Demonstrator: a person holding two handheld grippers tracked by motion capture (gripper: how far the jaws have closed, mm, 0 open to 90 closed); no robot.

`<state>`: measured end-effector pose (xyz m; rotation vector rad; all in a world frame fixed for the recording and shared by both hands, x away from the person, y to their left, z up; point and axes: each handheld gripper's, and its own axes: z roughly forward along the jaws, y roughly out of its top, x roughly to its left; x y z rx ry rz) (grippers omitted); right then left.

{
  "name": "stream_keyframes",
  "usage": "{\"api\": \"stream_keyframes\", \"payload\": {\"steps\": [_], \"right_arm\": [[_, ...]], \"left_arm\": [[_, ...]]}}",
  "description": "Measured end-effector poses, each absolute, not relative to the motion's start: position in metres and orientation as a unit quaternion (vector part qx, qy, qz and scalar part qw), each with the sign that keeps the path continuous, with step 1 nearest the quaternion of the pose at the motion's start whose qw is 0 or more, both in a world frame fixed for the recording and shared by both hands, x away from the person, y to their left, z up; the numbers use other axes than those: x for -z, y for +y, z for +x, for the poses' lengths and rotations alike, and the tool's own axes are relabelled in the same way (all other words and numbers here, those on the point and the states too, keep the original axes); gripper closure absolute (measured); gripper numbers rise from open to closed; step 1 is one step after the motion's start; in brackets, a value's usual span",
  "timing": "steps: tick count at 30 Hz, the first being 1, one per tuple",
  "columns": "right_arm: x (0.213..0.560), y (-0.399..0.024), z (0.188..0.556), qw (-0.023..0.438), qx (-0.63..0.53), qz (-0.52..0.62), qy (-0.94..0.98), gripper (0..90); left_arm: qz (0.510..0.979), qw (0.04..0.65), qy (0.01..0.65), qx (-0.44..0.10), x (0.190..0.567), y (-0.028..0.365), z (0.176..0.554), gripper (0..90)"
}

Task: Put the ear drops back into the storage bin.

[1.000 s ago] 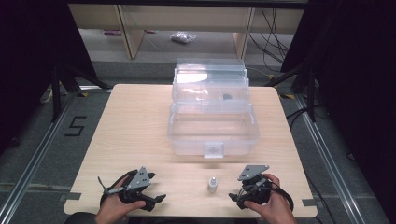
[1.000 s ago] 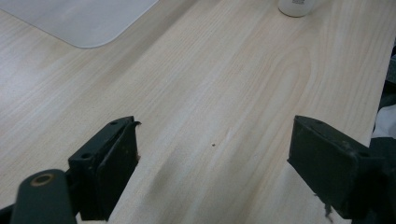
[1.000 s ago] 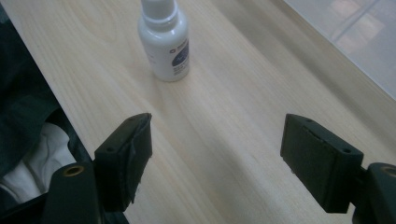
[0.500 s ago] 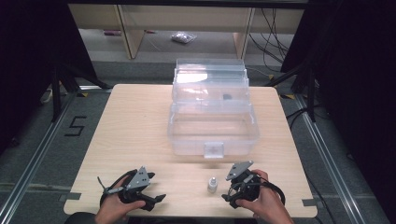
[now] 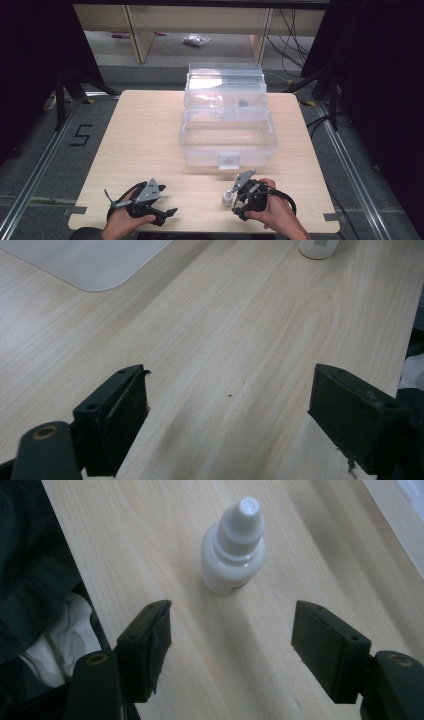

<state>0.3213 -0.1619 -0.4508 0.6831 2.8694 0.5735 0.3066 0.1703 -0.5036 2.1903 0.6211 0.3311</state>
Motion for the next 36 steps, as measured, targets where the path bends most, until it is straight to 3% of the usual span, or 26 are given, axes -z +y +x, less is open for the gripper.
{"api": "stream_keyframes", "payload": {"steps": [36], "right_arm": [[0.465,-0.121,0.347,0.043,-0.128,0.18,0.974,46.8]], "left_arm": [[0.873,0.402,0.24,-0.133,0.503,0.171,0.307,15.1]]}}
